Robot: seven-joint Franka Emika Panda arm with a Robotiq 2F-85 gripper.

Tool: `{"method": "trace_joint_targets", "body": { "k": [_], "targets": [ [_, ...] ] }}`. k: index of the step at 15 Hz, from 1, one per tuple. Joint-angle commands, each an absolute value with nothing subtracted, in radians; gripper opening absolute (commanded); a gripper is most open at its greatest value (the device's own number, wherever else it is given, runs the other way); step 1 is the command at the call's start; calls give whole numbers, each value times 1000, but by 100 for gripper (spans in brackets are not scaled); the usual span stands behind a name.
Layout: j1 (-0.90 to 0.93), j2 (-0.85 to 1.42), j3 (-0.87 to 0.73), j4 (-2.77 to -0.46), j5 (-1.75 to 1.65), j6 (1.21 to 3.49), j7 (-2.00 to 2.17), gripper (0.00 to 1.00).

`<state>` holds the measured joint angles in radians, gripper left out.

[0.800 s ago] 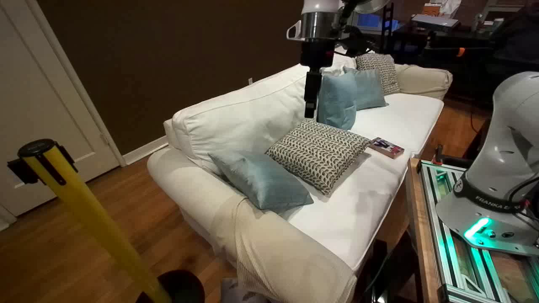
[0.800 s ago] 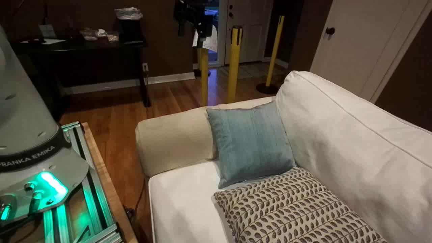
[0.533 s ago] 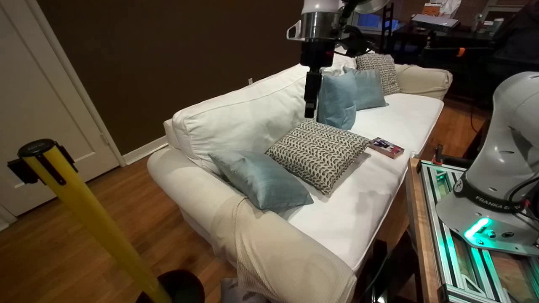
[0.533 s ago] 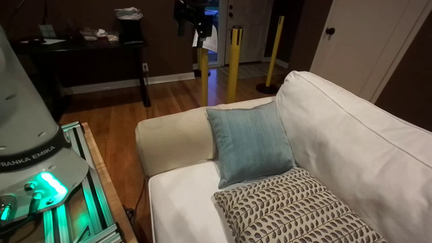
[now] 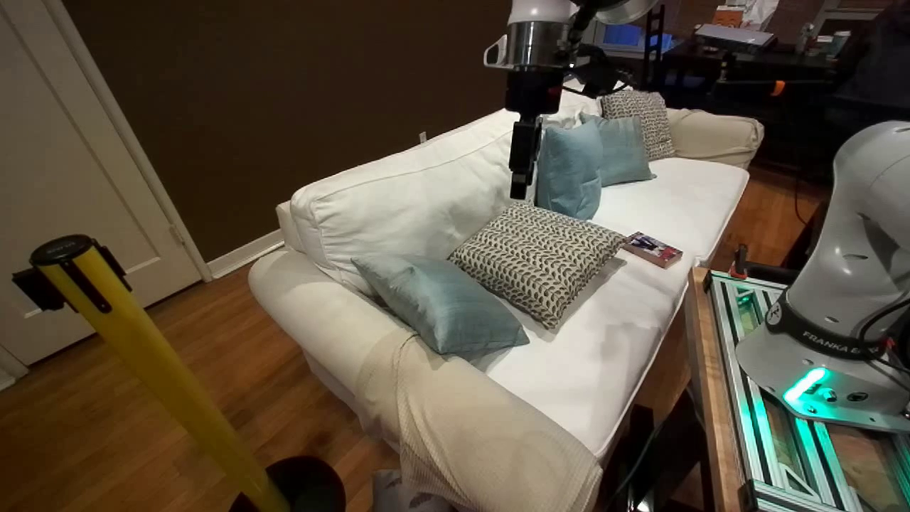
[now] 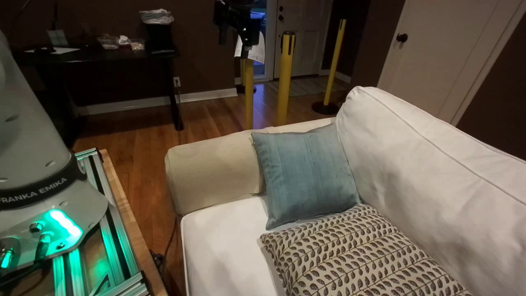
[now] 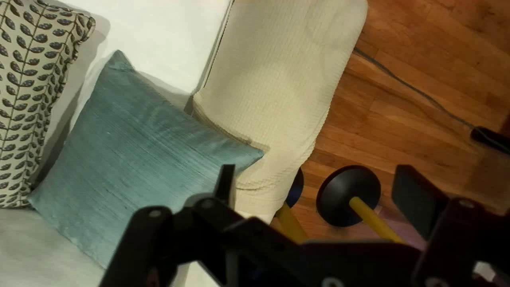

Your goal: Put the white and brown pillow upright on the sofa

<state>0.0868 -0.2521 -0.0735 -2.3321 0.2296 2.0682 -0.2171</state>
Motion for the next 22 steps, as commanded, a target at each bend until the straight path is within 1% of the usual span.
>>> {"method": "trace_joint_targets", "body": {
  "k": [1,5,7,10,13,17,22],
  "targets": [
    [42,-129,-40,-2303,209,2229,-62,100],
    [-6,40,-37,-2268,71,2466,122,100],
    [-28,136,-63,-2224,-45,2509,238,100],
    [-42,295,-122,-2118,-134,2495,352,100],
    [-59,444,-172,-2015,-110,2509,368,100],
    [-64,631,-234,-1891,-111,2592,381,100],
    [-53,839,-297,-1751,-110,2595,395,100]
  ]
}}
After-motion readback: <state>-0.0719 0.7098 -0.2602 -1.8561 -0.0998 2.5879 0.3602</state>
